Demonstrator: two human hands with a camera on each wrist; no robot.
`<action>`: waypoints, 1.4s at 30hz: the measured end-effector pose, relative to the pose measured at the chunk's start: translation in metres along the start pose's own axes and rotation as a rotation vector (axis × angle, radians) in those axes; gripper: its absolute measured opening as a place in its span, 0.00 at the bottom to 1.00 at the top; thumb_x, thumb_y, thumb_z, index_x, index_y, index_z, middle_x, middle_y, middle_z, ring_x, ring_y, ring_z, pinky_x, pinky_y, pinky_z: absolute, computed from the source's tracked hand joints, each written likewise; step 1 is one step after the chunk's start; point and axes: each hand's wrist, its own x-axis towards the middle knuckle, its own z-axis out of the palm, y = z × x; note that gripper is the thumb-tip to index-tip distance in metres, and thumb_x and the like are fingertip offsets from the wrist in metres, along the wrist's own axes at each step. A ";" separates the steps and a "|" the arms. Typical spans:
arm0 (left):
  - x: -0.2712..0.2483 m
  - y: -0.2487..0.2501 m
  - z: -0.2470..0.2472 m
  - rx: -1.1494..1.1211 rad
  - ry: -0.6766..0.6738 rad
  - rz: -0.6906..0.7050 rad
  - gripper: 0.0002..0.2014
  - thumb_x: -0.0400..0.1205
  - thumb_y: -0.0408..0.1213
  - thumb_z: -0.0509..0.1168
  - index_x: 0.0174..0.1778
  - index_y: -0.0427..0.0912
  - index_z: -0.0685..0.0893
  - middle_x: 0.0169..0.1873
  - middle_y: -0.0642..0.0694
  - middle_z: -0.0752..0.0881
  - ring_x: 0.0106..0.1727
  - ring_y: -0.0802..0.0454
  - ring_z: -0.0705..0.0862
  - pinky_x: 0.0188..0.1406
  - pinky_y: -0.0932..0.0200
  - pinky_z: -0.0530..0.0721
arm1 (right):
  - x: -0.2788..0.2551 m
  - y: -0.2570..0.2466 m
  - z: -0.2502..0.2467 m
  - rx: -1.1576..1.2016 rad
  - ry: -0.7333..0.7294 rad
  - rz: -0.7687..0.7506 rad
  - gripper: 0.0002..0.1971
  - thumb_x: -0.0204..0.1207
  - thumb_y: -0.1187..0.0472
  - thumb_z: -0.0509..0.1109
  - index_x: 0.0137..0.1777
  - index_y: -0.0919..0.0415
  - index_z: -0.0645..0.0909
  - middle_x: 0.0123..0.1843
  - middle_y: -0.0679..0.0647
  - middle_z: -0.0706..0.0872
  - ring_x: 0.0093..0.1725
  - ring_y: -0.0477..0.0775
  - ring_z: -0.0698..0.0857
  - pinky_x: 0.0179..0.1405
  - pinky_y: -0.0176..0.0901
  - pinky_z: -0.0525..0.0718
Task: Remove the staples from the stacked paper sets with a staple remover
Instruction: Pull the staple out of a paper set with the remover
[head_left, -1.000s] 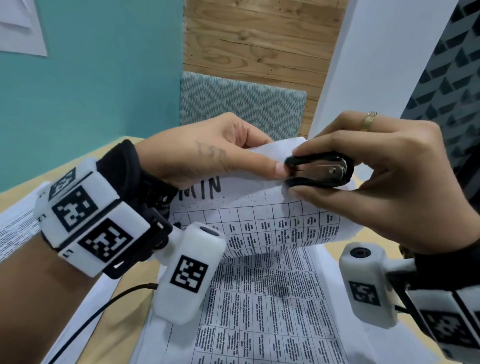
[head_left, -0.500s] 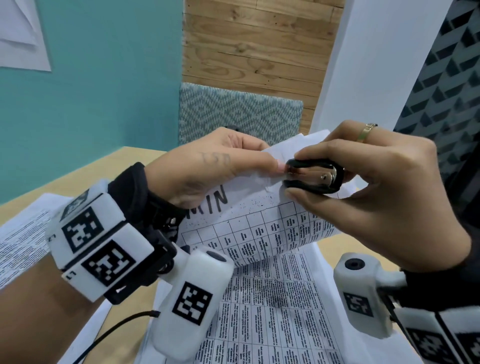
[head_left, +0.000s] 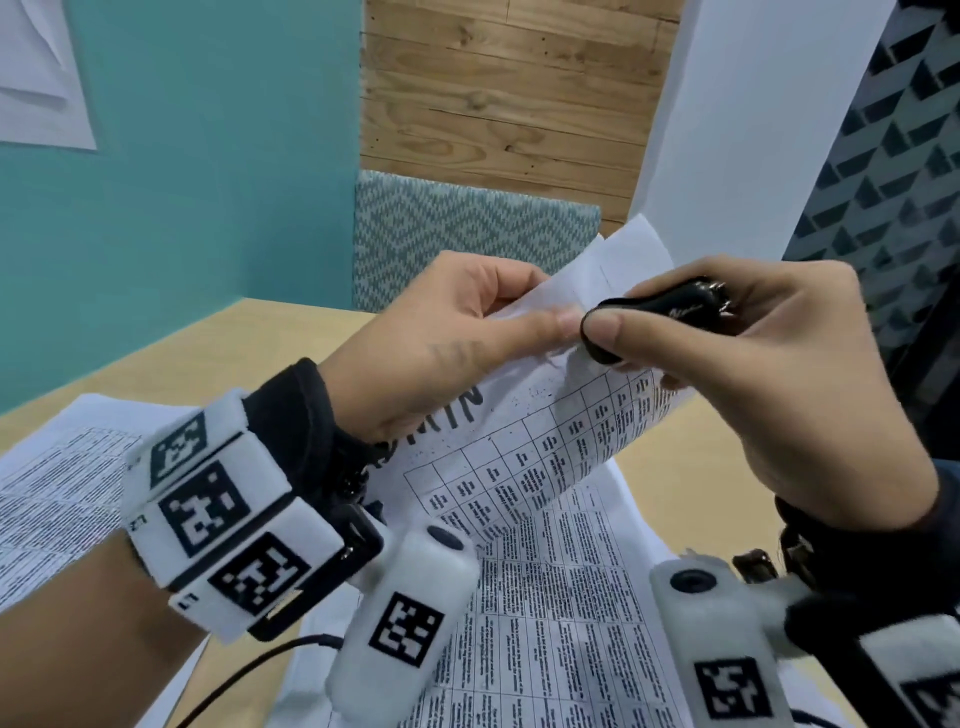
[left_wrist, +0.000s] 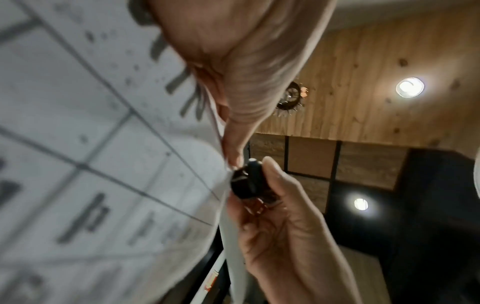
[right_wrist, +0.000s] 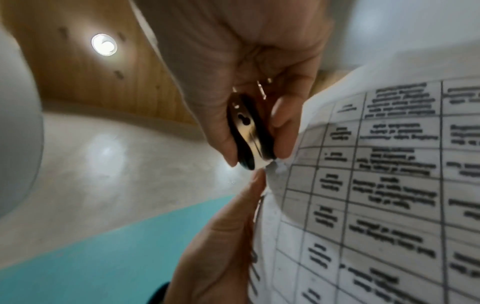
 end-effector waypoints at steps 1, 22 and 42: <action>0.000 0.001 -0.001 0.041 -0.007 0.027 0.09 0.76 0.35 0.68 0.45 0.32 0.86 0.41 0.35 0.89 0.40 0.52 0.85 0.42 0.60 0.82 | 0.001 0.000 -0.001 0.034 -0.016 0.038 0.14 0.54 0.51 0.84 0.32 0.61 0.88 0.28 0.53 0.89 0.28 0.49 0.86 0.23 0.32 0.76; -0.008 0.005 0.011 1.011 0.174 0.544 0.11 0.73 0.39 0.63 0.26 0.41 0.74 0.20 0.53 0.71 0.23 0.48 0.71 0.28 0.59 0.63 | 0.004 -0.008 -0.004 0.094 -0.099 0.294 0.11 0.54 0.54 0.76 0.25 0.63 0.87 0.24 0.55 0.87 0.20 0.48 0.81 0.19 0.27 0.74; -0.005 0.011 0.002 0.726 0.040 0.298 0.12 0.70 0.45 0.65 0.28 0.39 0.85 0.19 0.42 0.74 0.22 0.54 0.69 0.21 0.64 0.63 | 0.005 -0.006 -0.009 0.031 -0.185 0.160 0.15 0.51 0.54 0.82 0.30 0.66 0.87 0.27 0.57 0.88 0.23 0.51 0.82 0.23 0.37 0.80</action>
